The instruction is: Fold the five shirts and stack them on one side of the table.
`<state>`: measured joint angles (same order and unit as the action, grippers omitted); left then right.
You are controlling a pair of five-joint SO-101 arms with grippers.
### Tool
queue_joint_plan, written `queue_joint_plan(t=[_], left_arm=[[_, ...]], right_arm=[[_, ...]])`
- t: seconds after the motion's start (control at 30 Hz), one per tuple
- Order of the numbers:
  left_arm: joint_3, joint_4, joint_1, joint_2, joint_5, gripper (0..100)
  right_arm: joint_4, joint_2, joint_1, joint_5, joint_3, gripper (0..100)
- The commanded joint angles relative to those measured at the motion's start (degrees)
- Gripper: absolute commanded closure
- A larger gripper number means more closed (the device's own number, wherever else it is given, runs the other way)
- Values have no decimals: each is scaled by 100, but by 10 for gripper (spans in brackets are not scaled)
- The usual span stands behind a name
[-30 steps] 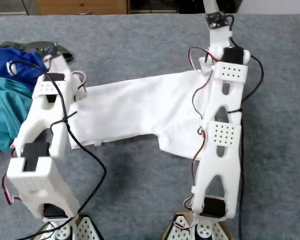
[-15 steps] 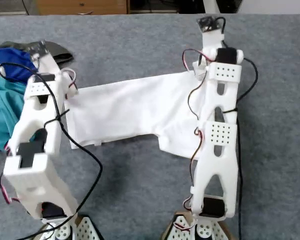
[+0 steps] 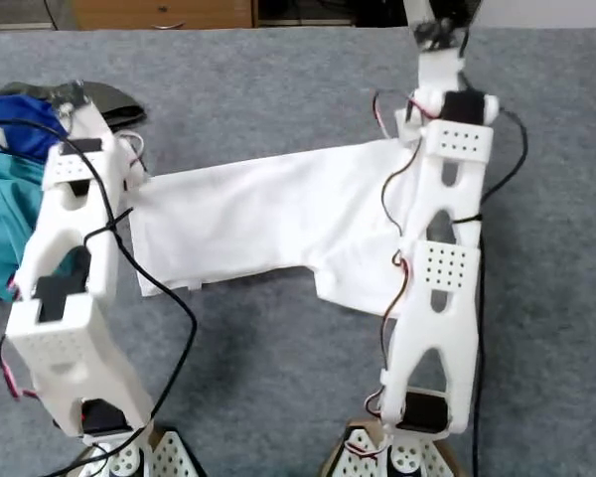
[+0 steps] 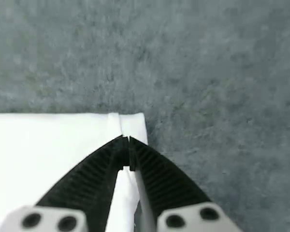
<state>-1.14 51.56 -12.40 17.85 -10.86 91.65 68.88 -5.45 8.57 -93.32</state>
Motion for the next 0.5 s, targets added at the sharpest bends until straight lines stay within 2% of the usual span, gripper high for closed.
queue_joint_plan(t=[0.0, 0.17, 0.47], left_arm=[[299, 299, -53, -1033, 35, 981], [-343, 835, -44, -1947, 141, 981], [-3209, 826, 255, -4470, 695, 981]], right_arm=[[290, -1121, 127, 44, -207, 994], [1090, -1666, 119, 229, -207, 994], [1090, -2264, 31, 325, -145, 994]])
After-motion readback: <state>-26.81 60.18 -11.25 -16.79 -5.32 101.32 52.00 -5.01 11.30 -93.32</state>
